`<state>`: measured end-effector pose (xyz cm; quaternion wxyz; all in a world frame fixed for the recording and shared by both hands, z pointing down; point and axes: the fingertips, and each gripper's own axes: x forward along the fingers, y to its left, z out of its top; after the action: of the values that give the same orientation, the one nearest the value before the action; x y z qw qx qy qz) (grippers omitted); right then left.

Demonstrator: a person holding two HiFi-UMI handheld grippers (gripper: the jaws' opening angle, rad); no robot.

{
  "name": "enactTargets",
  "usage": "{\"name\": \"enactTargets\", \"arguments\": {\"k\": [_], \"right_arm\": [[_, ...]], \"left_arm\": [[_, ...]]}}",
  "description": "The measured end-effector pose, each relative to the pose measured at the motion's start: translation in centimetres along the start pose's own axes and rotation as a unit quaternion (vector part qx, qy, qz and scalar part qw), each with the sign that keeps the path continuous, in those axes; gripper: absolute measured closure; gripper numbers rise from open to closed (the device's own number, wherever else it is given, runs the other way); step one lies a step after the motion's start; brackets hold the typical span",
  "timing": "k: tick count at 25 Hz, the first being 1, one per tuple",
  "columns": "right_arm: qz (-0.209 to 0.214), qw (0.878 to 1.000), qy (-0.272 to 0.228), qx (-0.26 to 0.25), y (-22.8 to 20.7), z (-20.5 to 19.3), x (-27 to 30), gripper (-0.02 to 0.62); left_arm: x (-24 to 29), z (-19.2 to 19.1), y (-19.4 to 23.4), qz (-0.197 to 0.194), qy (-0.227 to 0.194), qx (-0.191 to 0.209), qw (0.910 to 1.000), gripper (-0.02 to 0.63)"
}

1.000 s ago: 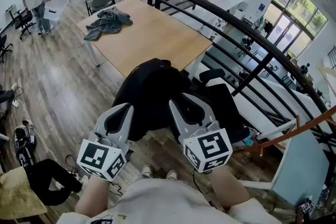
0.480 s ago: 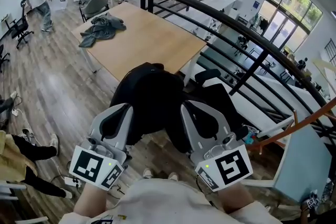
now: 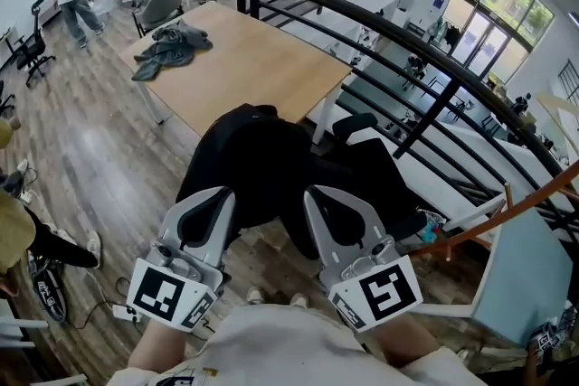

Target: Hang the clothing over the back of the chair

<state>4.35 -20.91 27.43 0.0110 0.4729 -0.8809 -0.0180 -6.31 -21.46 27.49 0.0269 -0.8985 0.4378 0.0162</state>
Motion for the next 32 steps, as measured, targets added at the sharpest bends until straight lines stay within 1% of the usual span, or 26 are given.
{"name": "enactTargets", "arguments": {"k": [3,6,8,11,13,19,25,30,32], "right_arm": [[0.003,1.000,0.012,0.004,0.1,-1.5,0.0,0.595],[0.010,1.000,0.027,0.010,0.5,-3.2,-0.2,0.595],[0.013,0.999,0.038,0.016,0.7,-4.2,-0.2,0.595],[0.020,0.998,0.054,0.027,0.8,-5.4,-0.4,0.595],[0.026,0.997,0.062,0.034,1.0,-6.0,-0.5,0.595],[0.027,0.997,0.064,0.034,0.5,-5.9,-0.3,0.595],[0.016,0.998,0.062,0.007,0.3,-5.7,-0.3,0.595],[0.019,0.998,0.060,0.022,0.3,-5.9,-0.2,0.595],[0.014,0.998,0.058,0.015,0.2,-5.8,-0.1,0.595]], "left_arm": [[0.0,-1.1,-0.5,-0.005,0.006,-0.006,0.9999,0.604],[-0.2,-2.2,-1.3,-0.018,0.006,-0.013,0.9997,0.604],[-0.3,-3.0,-1.8,-0.023,0.011,-0.011,0.9996,0.604],[-0.3,-4.1,-2.2,-0.020,0.030,-0.004,0.9994,0.604],[-0.4,-4.5,-2.4,-0.017,0.035,-0.006,0.9992,0.604],[-0.1,-4.7,-2.2,-0.012,0.040,-0.009,0.9991,0.604],[-0.2,-4.9,-2.3,-0.008,0.045,-0.012,0.9989,0.604],[-0.3,-5.0,-2.0,-0.006,0.045,-0.013,0.9989,0.603],[-0.3,-5.1,-1.9,-0.006,0.049,-0.014,0.9987,0.604]]}}
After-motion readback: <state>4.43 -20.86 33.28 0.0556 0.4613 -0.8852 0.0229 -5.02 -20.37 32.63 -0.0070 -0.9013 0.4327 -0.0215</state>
